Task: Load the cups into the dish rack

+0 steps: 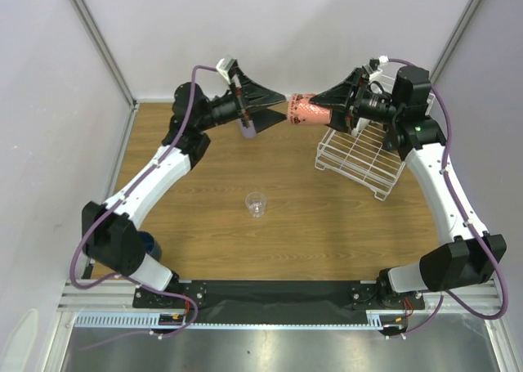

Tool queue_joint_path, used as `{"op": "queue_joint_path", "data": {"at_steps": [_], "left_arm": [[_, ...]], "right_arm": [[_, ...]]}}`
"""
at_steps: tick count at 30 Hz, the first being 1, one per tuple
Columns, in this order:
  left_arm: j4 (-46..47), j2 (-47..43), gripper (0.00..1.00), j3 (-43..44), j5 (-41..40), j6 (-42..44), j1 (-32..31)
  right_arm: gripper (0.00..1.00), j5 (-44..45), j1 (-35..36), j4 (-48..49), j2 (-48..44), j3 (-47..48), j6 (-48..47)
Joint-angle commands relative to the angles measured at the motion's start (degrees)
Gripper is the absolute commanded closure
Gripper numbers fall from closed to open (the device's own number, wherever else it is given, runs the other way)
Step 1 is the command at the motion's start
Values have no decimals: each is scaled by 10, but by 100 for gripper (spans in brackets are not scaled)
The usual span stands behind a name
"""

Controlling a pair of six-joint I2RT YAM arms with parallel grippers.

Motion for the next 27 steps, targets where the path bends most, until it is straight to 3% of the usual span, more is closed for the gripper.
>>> {"op": "queue_joint_path", "data": {"at_steps": [1,3,4,5,7,9,13,19,22,27], "left_arm": [[-106,-62,0,-18,10,71,36],[-212,-86,0,0,2,165,69],[-335,-90,0,12,-5,205,79],[-390,-95,0,25,-27,245,100],[-492,-109,0,51,-50,340,114],[-512,-140,0,26,-67,370,132],[-549,-187,0,-9,-92,412,151],[-635,-235,0,15,-221,526,157],[-656,-261,0,21,-256,570,157],[-691,-296,0,8,-309,624,157]], "right_arm": [[100,21,-9,-38,-4,15,-27],[100,64,-21,-93,2,34,-82],[100,93,-25,-169,15,46,-104],[100,125,-30,-211,23,71,-125],[100,237,-38,-328,60,103,-188],[100,343,-44,-397,82,134,-214],[100,437,-67,-414,115,140,-193],[100,545,-87,-468,207,214,-184],[100,555,-97,-506,266,270,-197],[100,643,-96,-561,351,356,-262]]}}
